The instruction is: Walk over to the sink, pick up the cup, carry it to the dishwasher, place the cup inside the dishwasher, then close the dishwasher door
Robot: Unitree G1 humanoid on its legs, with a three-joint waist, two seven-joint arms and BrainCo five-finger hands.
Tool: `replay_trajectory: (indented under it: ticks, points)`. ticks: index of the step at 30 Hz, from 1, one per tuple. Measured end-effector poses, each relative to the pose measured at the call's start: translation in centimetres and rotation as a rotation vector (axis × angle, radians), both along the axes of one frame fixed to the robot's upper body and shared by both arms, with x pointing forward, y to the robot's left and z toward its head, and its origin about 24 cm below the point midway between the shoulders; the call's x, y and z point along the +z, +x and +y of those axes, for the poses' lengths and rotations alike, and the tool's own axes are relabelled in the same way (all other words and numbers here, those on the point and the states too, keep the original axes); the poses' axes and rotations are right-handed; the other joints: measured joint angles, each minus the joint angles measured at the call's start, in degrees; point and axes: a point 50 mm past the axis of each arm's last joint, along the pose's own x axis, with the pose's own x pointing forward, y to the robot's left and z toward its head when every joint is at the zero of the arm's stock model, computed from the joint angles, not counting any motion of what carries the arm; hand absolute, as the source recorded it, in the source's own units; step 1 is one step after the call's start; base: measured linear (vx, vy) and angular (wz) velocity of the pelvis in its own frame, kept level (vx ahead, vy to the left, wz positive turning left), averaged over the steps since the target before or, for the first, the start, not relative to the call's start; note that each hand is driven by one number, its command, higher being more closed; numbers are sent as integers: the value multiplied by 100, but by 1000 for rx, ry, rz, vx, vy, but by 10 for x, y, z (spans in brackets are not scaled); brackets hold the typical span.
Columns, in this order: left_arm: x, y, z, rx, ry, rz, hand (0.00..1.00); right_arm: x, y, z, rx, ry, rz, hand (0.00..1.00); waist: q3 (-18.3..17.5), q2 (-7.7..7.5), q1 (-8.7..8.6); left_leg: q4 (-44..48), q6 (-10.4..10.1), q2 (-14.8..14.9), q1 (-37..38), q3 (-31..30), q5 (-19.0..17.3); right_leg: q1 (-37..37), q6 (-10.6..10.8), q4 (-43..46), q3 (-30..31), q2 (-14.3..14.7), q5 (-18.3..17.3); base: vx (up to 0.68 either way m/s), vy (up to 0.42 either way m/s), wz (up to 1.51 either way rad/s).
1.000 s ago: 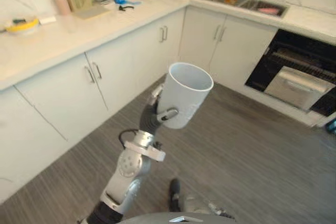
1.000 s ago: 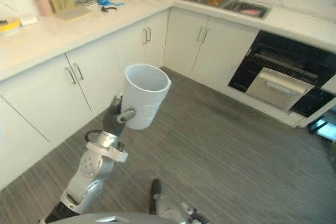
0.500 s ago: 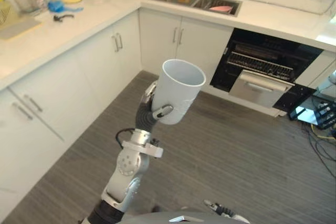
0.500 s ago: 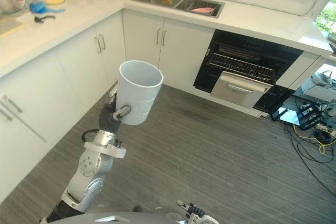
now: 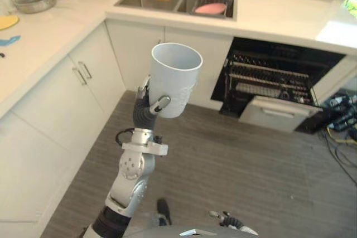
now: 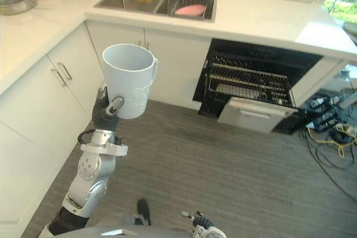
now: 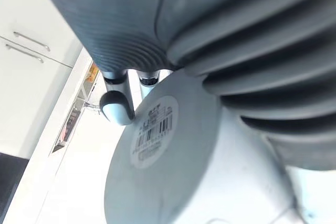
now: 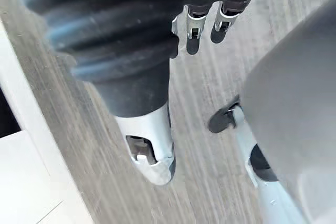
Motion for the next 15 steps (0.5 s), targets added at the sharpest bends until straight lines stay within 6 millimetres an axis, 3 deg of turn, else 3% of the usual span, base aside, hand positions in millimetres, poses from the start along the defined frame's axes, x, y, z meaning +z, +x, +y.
replay_trajectory:
  ticks: [1, 2, 4, 5, 6, 7, 8, 10, 11, 12, 13, 15]
  points:
    - [0, -1, -3, -18, 4, -4, 100, 2, -1, -3, -16, -10, -26, 0, 0, 16, -63, -26, -66, 29, 364, -31, -180, -384, -354, 908, -375, -543, -63, 393, 106, 6]
    - [0, -2, -4, -23, 8, -7, 100, 3, 2, -3, -14, -15, -41, 0, -29, 33, -78, -55, -113, 71, 499, -31, -252, -623, -478, 1104, -446, -709, -114, 457, 126, 2]
    - [-1, -1, -3, -13, 37, -13, 100, 7, 12, 2, -16, -13, -96, 0, -41, 47, -181, -309, -291, 300, 948, -1, -374, -1444, -471, 386, -585, -900, -405, 434, 78, 0]
    - [-2, 0, -3, -6, 44, -7, 100, 8, 14, 2, -19, -13, -106, 0, -18, 63, -224, -332, -346, 363, 1030, -10, -403, -1542, -400, -54, -696, -885, -497, 370, -13, 11]
    - [-6, 2, -1, 4, 54, 11, 100, 8, 15, 6, -32, 1, -114, 0, 21, 36, -265, -318, -530, 516, 1222, -1, -510, -1580, -377, -1212, -1036, -818, -606, 304, -82, 2]
    - [-10, 4, 2, 19, 63, 28, 100, 8, 15, 7, -33, 6, -113, 0, 23, 3, -256, -323, -713, 619, 1432, 23, -621, -1500, -368, -2424, -1354, -736, -529, 458, -144, -5]
    - [-10, 5, 5, 26, 68, 30, 100, 7, 15, 10, -33, 12, -111, 0, 25, -18, -252, -336, -805, 642, 1534, 46, -678, -1494, -370, -2912, -1473, -713, -387, 456, -191, -12]
    - [-10, 5, 8, 37, 78, 30, 100, 7, 15, 10, -34, 13, -111, 0, 22, -55, -264, -472, -979, 594, 1798, 211, -841, -1564, -433, -3723, -1758, -762, 311, 377, -175, 3]
    - [-12, 4, 8, 23, 95, 29, 100, 7, 14, 11, -26, 11, -107, 0, -11, -214, -285, -529, -1068, 450, 1987, 272, -977, -1622, -577, -3804, -1789, -875, 1105, 408, -213, 6]
    - [-17, 1, 10, 23, 107, 44, 100, 5, 10, 15, -24, 15, -80, 0, -74, -293, -220, -459, -1145, 400, 2141, 319, -1168, -1512, -1055, -3835, -1707, -846, 899, 505, -307, -31]
    - [-25, -3, 11, 32, 97, 84, 100, 5, 11, 7, -19, -6, -67, 0, -114, -97, -151, -124, -1367, 686, 2125, 449, -1418, -1339, -1032, -4136, -1594, -516, 665, 420, -276, -50]
    - [-30, -7, 9, 27, 93, 111, 100, 6, 10, -1, -23, -30, -62, 0, -59, 44, -158, 1129, -1607, 1132, 1723, 489, -1614, -1077, -1049, -4574, -1564, -217, 618, 320, -237, -44]
